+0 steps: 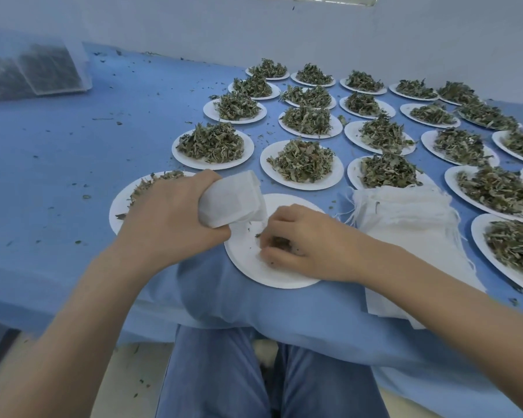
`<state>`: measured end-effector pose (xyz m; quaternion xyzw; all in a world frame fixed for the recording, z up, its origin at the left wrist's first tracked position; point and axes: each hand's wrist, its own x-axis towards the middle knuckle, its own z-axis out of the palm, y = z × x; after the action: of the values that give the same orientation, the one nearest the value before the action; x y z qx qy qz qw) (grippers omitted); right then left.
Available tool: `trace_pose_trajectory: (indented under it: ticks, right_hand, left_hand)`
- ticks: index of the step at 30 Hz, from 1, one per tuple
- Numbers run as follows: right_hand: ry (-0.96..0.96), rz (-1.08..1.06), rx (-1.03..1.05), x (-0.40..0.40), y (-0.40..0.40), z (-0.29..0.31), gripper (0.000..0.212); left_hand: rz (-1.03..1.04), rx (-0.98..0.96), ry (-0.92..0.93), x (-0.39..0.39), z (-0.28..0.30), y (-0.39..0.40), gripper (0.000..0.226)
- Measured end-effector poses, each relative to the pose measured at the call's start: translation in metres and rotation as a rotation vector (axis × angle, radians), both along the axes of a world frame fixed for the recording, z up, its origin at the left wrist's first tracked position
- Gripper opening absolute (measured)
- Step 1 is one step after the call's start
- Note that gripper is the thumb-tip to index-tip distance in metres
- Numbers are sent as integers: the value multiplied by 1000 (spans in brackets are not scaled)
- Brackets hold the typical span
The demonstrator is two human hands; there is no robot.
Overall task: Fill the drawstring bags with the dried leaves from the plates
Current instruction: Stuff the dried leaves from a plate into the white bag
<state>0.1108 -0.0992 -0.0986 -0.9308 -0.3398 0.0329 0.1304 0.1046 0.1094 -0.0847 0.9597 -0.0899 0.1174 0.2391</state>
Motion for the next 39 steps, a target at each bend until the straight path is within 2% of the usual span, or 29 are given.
trace_pose_trajectory:
  ticks: [4,6,13,19,23,25,29,32,35,39]
  right_hand:
    - [9,-73,-112,-6,-10,6,44]
    - [-3,-68,-142,-8,-9,4,44]
    - [62,-59,44,-11,-1,2,19]
    - [43,-105,79,-8,-1,10,16]
    - [-36,-138,421,-1,-15,41,12]
    - [-76,-67,459,0,-12,53,9]
    - [-128,68,409,1,10,59,16]
    - [-54,71,508,2,18,59,25]
    - [52,99,539,1,17,59,30]
    - [10,104,543,3,9,61,33]
  left_hand:
    - [-22,-10,12,0,-1,-3,40]
    - [-35,-3,7,-1,-1,-4,39]
    - [-58,33,12,-2,-2,-3,39]
    - [-53,39,16,-4,-4,0,37]
    - [-62,39,27,-6,-5,2,33]
    - [-77,34,33,-6,-5,1,33]
    - [-69,-5,8,-6,-4,-5,31]
    - [-61,-69,11,-5,-2,-10,27]
    - [-42,-109,11,-4,0,-10,32]
    - [-34,-143,-8,-2,4,-9,46]
